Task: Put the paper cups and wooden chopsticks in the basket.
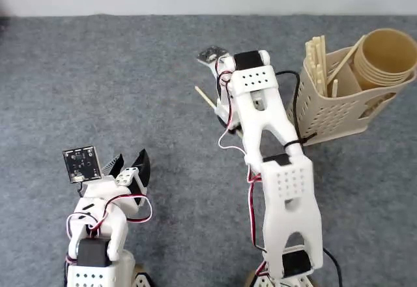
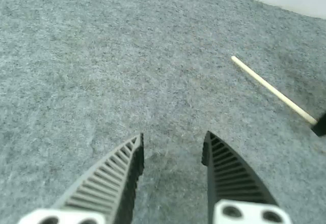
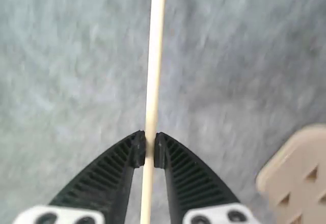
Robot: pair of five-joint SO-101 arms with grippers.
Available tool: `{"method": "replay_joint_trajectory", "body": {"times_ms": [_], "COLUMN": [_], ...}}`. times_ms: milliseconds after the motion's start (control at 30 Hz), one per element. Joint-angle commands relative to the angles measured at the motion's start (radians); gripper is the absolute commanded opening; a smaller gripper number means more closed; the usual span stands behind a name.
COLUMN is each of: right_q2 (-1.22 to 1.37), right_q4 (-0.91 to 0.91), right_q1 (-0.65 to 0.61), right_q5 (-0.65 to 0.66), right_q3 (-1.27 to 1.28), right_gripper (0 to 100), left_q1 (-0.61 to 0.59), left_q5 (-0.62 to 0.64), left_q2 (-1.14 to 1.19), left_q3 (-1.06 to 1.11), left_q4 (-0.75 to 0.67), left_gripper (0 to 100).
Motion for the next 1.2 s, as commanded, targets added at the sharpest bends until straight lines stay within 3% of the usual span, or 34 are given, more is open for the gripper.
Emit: {"method": "replay_joint_trajectory", "body": {"times_ms": [0,233,467,933,1167], "right_q2": [-0.173,-0.325,-0.341,-0.236,-0.128], "right_q4": [0.042,0.028,-0.038,-0.463,-0.495], "right_q1": [-0.004,-0.004,-0.048,-0.114,-0.114], "right_q5": [-0.091,-0.137,-0.222,-0.221,-0.224], "right_q3": [0.196,0.460,0.486,0.486,0.485], "right_gripper": [0.9,2.1,22.4,22.6,22.1], "left_q1": [0.000,0.000,0.000,0.000,0.000], "left_q5": [-0.006,-0.006,-0.006,-0.006,-0.006], "left_q2": [-0.012,-0.012,-0.011,-0.011,-0.011], "left_q3": [-0.007,-0.007,-0.007,-0.007,-0.007], "left_q4": [0.000,0.002,0.002,0.002,0.002], "left_gripper": [19,19,19,19,19]}}
